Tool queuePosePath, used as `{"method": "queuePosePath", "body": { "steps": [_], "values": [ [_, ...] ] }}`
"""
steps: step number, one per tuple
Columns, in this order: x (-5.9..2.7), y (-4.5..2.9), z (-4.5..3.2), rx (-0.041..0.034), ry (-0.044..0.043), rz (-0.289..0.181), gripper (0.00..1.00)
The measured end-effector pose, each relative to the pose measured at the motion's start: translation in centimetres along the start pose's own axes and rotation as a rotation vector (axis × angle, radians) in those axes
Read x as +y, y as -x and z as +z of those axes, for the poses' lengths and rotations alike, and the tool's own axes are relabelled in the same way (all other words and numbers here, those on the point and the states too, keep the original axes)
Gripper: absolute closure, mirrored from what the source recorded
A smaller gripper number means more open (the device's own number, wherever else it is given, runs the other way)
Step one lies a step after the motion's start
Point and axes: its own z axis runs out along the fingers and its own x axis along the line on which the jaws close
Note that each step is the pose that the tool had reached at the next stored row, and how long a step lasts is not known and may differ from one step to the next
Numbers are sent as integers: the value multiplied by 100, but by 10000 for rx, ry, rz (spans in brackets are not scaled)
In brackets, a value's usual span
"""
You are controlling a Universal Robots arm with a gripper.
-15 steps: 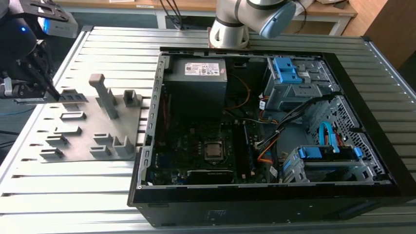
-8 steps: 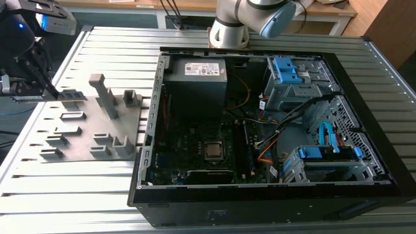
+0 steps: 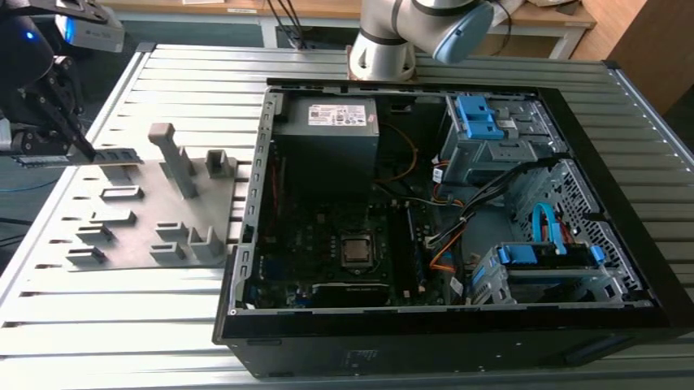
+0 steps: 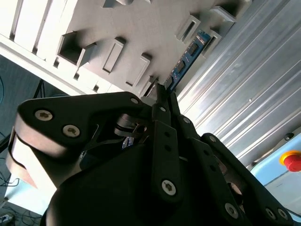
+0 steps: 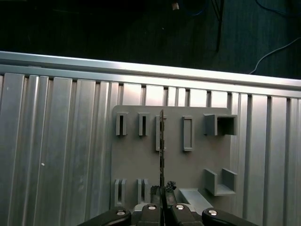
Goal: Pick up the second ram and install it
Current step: 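Pick up the second ram and move it above second insertion slot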
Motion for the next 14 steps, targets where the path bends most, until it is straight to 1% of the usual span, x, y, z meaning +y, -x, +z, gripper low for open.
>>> {"method": "queuePosePath", "body": {
  "steps": [7,14],
  "values": [
    [2,6,-54,-5,0,0,86],
    [5,15,-149,-15,0,0,86]
  ]
}}
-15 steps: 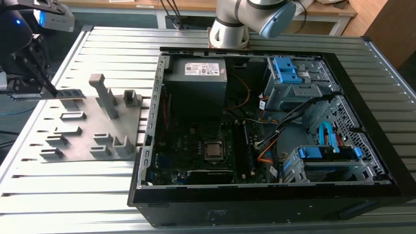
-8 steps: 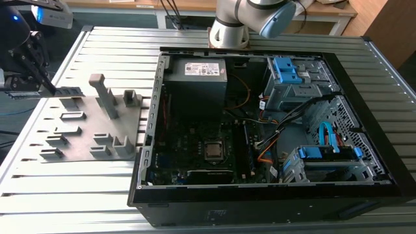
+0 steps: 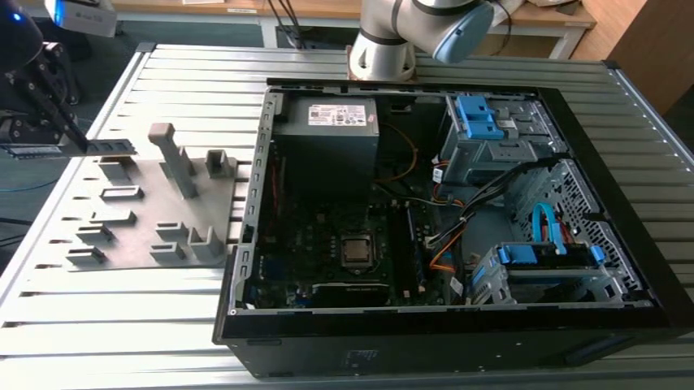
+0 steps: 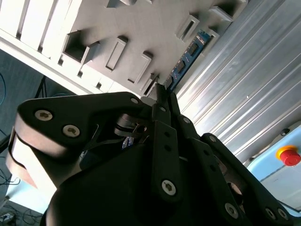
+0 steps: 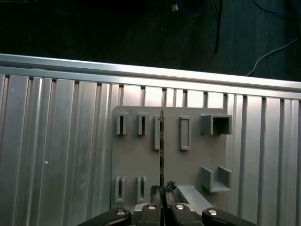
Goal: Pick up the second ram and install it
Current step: 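Pick up the second ram and move it above second insertion slot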
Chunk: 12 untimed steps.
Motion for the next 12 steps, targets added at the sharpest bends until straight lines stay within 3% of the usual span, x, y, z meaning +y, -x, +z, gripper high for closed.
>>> {"method": "queuePosePath", "body": {
  "steps": [12],
  "values": [
    [8,20,-208,-24,-2,-1,86]
  ]
}}
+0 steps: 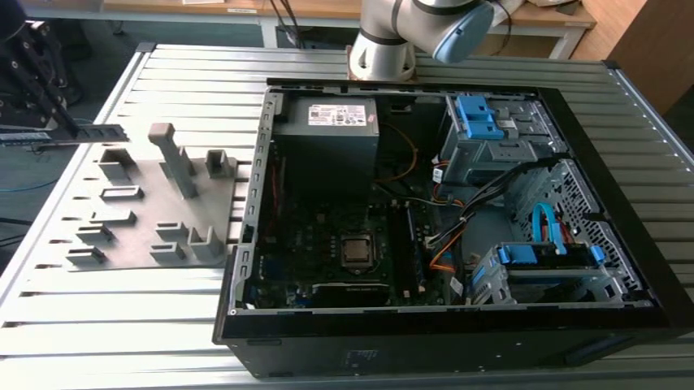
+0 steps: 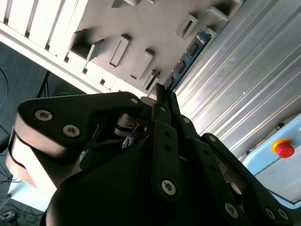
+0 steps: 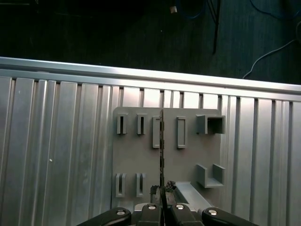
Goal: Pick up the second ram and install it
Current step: 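Pick up the second ram and move it above second insertion slot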
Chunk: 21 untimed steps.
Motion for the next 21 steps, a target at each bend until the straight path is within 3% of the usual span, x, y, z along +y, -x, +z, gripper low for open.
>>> {"method": "queuePosePath", "body": {
  "steps": [8,17,21],
  "values": [
    [5,13,-134,-21,-2,-1,86],
    [1,14,-139,-20,0,-2,86],
    [-57,10,-140,-20,2,-1,86]
  ]
}}
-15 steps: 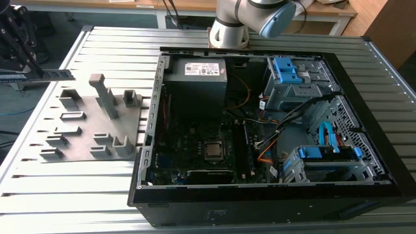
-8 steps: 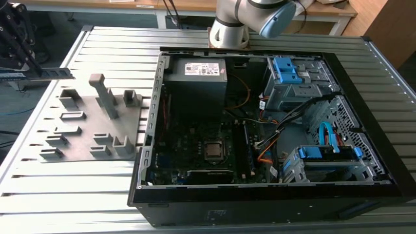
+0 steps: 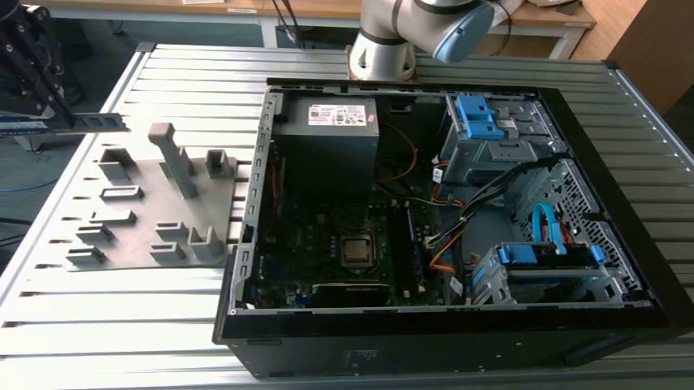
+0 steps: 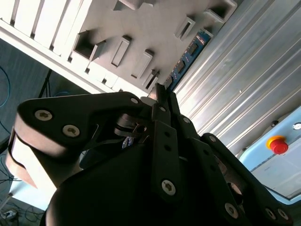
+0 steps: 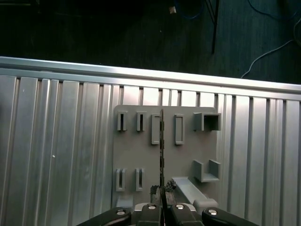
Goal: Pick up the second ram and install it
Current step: 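Pick up the second ram and move it above second insertion slot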
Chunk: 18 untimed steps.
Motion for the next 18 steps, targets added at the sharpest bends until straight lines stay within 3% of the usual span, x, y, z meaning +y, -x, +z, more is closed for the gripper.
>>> {"method": "queuePosePath", "body": {
  "steps": [18],
  "values": [
    [-458,-23,-19,-2,28,4,86]
  ]
}}
